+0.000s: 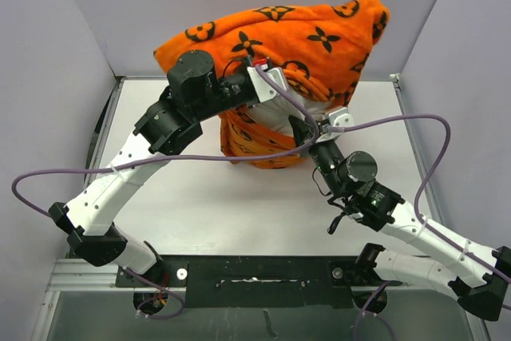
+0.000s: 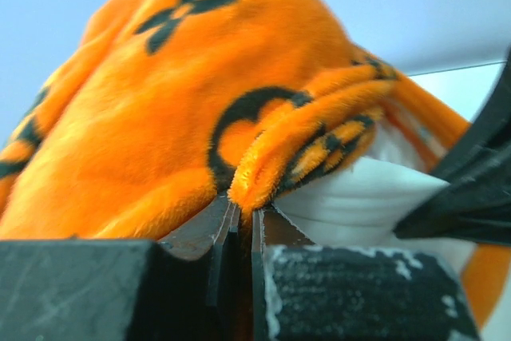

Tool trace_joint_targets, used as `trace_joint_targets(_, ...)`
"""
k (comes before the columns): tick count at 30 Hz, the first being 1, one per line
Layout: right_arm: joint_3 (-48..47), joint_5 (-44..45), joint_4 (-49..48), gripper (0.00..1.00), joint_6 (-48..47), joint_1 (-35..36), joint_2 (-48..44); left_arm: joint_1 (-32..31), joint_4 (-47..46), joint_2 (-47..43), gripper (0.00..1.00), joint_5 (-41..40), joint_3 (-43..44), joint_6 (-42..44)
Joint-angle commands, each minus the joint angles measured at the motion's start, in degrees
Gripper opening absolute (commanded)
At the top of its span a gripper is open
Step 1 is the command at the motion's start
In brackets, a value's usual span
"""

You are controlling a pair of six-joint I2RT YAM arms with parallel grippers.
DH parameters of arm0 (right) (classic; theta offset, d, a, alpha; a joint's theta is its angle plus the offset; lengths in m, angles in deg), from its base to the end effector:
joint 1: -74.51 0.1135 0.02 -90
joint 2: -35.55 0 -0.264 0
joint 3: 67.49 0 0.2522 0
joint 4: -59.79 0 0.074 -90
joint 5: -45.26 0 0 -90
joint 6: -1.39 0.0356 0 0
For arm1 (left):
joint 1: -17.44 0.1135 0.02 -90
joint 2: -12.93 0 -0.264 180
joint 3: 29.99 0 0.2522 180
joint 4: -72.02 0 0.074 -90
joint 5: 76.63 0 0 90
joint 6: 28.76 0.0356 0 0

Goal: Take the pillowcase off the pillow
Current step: Remove the pillow from the pillowcase.

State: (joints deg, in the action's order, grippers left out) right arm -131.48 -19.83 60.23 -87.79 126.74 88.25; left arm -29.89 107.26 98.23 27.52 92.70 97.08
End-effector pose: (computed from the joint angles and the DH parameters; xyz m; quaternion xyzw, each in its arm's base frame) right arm 0.1415 0.1582 0.3929 -0.1200 0.6326 0.2132 0.7348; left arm 0.2018 -0.2318 0.5338 0.5233 0.4560 -0.1566 0.7026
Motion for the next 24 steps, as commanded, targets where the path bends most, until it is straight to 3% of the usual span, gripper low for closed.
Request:
trace_joint_targets(1,5.73,0.38,12.60,0.00,3.96,6.26,1.50,0.79,-32.62,-5.26,0.00,-8.71,6.01,6.50)
trace_joint_targets(14,10.42,4.45,14.76,0.00,6.21,15.49,3.12,-2.14,-36.32,-2.58,0.00,-8.76,11.27,12.76)
trace_joint_targets(24,16.02,8.16,20.53,0.00,8.89,21.96,4.41,-2.23,-42.04,3.80,0.00,-16.11,21.00,19.11)
